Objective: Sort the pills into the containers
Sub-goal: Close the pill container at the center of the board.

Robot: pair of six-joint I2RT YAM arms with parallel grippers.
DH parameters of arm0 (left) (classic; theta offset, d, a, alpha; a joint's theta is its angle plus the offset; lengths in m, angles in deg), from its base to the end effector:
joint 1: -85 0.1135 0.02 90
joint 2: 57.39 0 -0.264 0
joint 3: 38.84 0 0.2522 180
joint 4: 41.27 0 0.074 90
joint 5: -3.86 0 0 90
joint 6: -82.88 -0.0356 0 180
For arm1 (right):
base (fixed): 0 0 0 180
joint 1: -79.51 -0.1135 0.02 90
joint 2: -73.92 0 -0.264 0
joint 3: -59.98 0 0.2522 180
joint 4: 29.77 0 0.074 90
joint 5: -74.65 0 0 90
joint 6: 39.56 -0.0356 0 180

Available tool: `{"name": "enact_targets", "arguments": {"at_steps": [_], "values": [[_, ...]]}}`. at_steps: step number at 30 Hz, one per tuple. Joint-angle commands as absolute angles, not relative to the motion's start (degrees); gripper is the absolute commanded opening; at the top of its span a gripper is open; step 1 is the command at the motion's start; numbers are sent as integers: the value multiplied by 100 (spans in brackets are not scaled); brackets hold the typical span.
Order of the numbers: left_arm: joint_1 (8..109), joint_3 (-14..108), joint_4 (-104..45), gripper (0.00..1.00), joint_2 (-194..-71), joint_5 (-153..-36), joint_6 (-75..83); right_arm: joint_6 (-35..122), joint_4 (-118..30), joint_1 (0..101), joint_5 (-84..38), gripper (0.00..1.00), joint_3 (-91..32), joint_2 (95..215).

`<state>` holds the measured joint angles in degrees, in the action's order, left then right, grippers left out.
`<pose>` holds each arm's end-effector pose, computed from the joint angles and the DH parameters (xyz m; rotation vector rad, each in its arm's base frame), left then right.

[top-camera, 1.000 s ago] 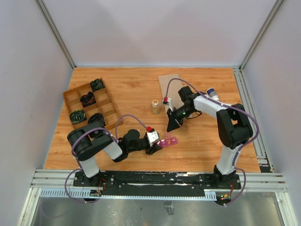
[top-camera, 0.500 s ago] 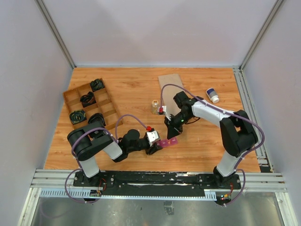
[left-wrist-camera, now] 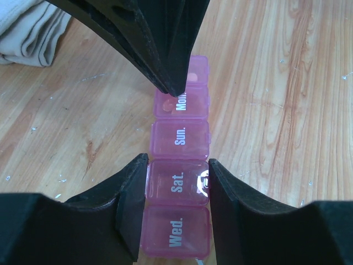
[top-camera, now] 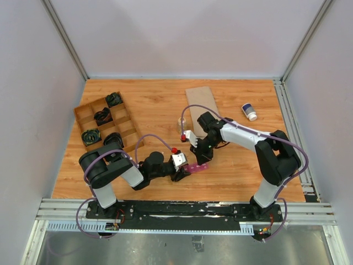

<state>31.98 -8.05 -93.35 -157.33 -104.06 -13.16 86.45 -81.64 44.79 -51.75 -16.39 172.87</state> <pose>0.1467 -0.2131 0.1062 1.1475 1.5692 -0.8480 0.2522 0.2005 0.1786 -1.6811 2.1567 0.8939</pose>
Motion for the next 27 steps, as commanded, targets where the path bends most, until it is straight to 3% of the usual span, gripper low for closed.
{"name": "enact_targets", "arguments": {"at_steps": [1, 14, 24, 27], "values": [[3186, -745, -9536, 17, -15836, -10447, -1278, 8653, -8235, 4365, -5105, 6, -1682, 16981], [3184, -746, -9527, 15, -15787, -10327, -1353, 8775, -8306, 4337, -5435, 6, -1641, 16772], [3182, -834, -9604, 14, -15815, -10286, -1368, 8384, -8229, 4033, -3863, 1, -1580, 17870], [3182, -874, -9682, 14, -15831, -10291, -1369, 8417, -8269, 4036, -4049, 1, -1642, 17719]]}}
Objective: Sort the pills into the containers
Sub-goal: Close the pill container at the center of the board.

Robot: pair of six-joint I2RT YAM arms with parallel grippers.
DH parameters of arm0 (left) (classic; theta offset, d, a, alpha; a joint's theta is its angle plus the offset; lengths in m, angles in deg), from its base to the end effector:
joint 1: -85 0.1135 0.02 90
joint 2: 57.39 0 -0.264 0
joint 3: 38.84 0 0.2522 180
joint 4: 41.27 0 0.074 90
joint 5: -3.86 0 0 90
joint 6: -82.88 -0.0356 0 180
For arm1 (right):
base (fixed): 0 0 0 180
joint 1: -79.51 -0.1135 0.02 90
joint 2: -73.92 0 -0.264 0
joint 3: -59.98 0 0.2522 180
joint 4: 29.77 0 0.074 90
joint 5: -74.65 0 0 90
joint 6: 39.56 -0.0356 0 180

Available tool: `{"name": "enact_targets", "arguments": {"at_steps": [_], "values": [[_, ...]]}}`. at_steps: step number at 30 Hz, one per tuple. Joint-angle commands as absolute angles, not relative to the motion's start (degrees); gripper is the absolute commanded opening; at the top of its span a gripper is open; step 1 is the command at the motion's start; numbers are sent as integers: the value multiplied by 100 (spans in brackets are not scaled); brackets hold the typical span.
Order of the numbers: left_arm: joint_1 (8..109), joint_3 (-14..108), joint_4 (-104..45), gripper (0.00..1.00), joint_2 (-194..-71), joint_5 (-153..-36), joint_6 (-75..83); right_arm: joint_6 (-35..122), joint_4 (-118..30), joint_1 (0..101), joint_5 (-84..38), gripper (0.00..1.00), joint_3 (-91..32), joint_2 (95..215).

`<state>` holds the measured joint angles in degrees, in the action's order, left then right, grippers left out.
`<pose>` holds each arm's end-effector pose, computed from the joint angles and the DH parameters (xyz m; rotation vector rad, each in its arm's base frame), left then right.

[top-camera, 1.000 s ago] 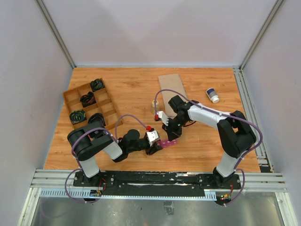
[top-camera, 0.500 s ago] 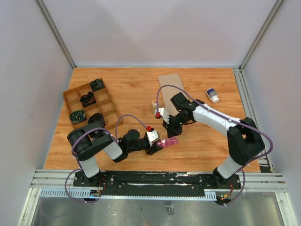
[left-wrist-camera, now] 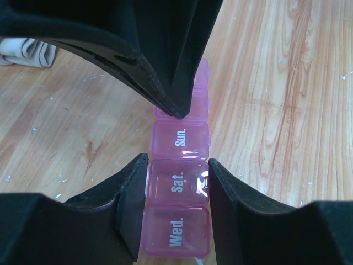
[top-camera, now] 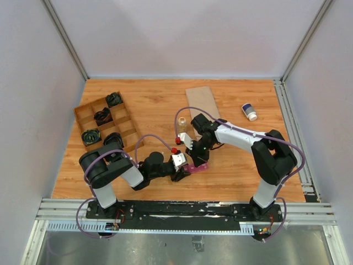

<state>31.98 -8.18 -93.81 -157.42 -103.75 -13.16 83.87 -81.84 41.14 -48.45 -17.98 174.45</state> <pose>0.1467 -0.2127 0.1062 1.1422 1.5670 -0.8436 0.2456 0.2192 0.1761 -1.7220 2.1886 0.8423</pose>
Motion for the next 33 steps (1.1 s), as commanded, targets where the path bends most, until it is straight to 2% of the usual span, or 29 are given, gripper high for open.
{"name": "enact_targets", "arguments": {"at_steps": [1, 5, 10, 18, 24, 26, 29, 33], "values": [[3182, -879, -9687, 14, -15841, -10288, -1383, 8465, -8293, 4032, -4224, 2, -1644, 17581], [3182, -884, -9685, 14, -15826, -10284, -1387, 8722, -8365, 4048, -5044, 2, -1610, 16786], [3182, -890, -9672, 14, -15795, -10265, -1391, 8914, -8340, 4048, -5152, 2, -1442, 16356], [3183, -890, -9677, 14, -15808, -10266, -1394, 8759, -8289, 4041, -4752, 2, -1448, 16710], [3182, -806, -9680, 13, -15920, -10346, -1372, 8533, -8359, 4042, -4071, 0, -1509, 17805], [3187, -804, -9745, 13, -15988, -10365, -1354, 8495, -8375, 4077, -3967, 1, -1554, 17792], [3182, -812, -9824, 13, -16042, -10378, -1339, 8529, -8339, 4217, -4412, 1, -1519, 17380], [3182, -813, -9816, 15, -15973, -10355, -1324, 8945, -8625, 4448, -5575, 4, -1579, 16792]]}}
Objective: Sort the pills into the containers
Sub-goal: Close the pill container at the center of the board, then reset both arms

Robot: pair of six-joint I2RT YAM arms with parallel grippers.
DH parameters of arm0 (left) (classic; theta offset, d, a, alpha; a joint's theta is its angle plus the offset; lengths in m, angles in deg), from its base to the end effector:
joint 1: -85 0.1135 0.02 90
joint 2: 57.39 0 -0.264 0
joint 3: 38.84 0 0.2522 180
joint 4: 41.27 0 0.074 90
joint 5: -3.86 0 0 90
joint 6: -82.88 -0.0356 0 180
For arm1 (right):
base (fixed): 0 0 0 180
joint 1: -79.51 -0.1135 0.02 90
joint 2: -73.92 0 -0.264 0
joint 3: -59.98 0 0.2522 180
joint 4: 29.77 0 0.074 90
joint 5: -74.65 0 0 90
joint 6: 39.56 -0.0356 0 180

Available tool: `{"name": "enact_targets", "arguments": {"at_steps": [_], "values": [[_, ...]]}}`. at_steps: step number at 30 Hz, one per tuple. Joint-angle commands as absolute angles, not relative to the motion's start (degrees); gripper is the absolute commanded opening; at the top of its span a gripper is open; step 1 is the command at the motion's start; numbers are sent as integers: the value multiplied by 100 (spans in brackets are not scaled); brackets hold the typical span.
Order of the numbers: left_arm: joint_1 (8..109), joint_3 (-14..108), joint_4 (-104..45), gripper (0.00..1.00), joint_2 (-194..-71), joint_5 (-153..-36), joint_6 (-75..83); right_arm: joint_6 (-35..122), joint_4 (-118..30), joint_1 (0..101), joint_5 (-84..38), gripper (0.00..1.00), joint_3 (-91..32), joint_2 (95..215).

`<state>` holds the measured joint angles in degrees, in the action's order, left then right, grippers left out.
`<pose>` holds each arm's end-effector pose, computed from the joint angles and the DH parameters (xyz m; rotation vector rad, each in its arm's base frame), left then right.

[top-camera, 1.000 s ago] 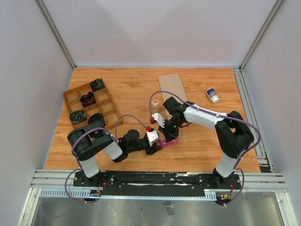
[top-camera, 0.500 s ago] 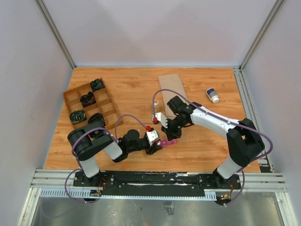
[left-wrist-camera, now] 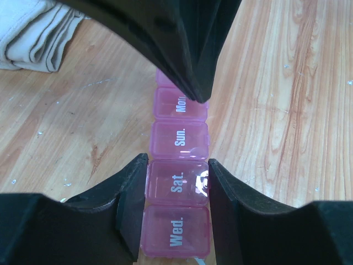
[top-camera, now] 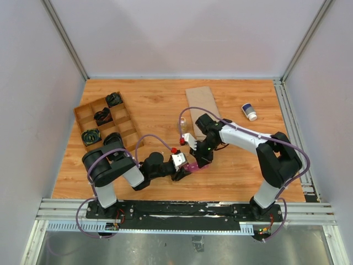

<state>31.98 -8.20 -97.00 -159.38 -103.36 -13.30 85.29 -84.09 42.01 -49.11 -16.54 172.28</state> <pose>0.1477 -0.2136 0.1037 1.1307 1.5475 -0.8388 0.2397 0.2088 0.1803 -1.7323 2.1947 0.8555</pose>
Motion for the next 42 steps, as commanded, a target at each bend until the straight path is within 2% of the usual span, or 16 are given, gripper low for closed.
{"name": "enact_targets", "arguments": {"at_steps": [1, 3, 9, 13, 15, 20, 22, 24, 28, 33, 42], "values": [[3185, -821, -9785, 17, -15914, -10324, -1296, 9038, -8695, 4481, -5805, 5, -1607, 16647], [3182, -806, -9673, 23, -15762, -10271, -1234, 9147, -8770, 4581, -5995, 9, -1654, 16365], [3183, -693, -9192, 60, -15002, -10141, -814, 9336, -8831, 5009, -6187, 23, -1644, 15647], [3182, -569, -8492, 75, -14217, -9991, -426, 9474, -8890, 5285, -6289, 35, -1573, 15051], [3187, -529, -8111, 76, -13801, -9966, -257, 9529, -8867, 5411, -6326, 43, -1504, 14738], [3191, -416, -7174, 84, -12586, -9859, 276, 9498, -8669, 5846, -6356, 71, -1413, 13890], [3223, -376, -6791, 91, -11988, -9743, 535, 9336, -8339, 6065, -6257, 90, -1327, 13441], [3293, -291, -6455, 98, -11391, -9636, 765, 9130, -7890, 6220, -5975, 99, -1225, 12944], [3835, 123, -5722, 99, -10377, -9799, 1506, 8550, -7925, 6486, -5540, 99, -1889, 12678], [4546, 1146, -4996, 99, -9985, -10326, 2090, 6939, -8037, 6496, -4630, 99, -3073, 12755], [4553, 2739, -3749, 99, -9790, -10350, 1911, 6551, -8425, 6509, -5018, 99, -4090, 12551]]}}
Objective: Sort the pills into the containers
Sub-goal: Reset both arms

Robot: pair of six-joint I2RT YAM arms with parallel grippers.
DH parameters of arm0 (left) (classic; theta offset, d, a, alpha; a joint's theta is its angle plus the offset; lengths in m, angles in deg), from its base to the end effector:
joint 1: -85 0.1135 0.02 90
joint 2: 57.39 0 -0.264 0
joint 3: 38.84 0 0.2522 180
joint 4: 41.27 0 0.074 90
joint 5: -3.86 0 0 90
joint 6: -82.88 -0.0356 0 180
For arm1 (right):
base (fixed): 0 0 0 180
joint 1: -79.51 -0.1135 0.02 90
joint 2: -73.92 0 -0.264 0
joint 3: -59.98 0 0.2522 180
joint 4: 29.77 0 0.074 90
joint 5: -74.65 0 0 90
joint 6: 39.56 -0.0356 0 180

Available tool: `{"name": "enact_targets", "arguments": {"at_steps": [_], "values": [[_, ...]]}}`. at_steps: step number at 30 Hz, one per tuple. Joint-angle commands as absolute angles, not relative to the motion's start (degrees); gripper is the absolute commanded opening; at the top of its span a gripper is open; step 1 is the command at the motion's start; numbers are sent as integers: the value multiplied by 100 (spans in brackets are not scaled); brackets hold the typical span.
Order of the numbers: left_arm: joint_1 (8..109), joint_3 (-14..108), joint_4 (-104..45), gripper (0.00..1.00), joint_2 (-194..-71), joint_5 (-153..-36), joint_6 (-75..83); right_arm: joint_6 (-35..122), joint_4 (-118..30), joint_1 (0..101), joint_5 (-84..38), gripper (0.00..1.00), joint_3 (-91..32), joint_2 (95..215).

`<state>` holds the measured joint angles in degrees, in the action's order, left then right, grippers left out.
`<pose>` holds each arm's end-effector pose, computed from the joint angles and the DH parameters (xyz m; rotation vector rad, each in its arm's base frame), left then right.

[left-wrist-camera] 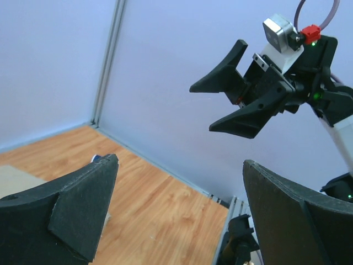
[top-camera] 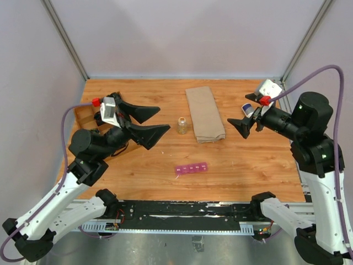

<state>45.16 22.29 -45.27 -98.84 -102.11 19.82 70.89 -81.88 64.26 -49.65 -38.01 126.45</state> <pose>0.1156 -0.1092 0.4167 0.4007 1.1929 -1.1804 0.1288 0.0559 0.4908 -0.9229 1.4098 0.4353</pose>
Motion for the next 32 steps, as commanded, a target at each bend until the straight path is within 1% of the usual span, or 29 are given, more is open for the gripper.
{"name": "enact_targets", "arguments": {"at_steps": [1, 4, 10, 18, 32], "values": [[4553, 2830, -3650, 99, -9772, -10323, 1848, 6387, -8419, 6507, -4987, 98, -4141, 12539], [4553, 3036, -3354, 99, -9738, -10261, 1669, 6042, -8416, 6509, -4893, 98, -4317, 12503], [4553, 3283, -2911, 99, -9790, -10321, 1452, 5959, -8539, 6518, -4851, 99, -4523, 12472], [4553, 3190, -2856, 99, -9712, -10386, 1399, 5887, -8539, 6626, -4787, 99, -4656, 12507], [4549, 2923, -2976, 99, -9659, -10408, 1377, 6060, -8457, 6743, -4742, 98, -4392, 12455]]}}
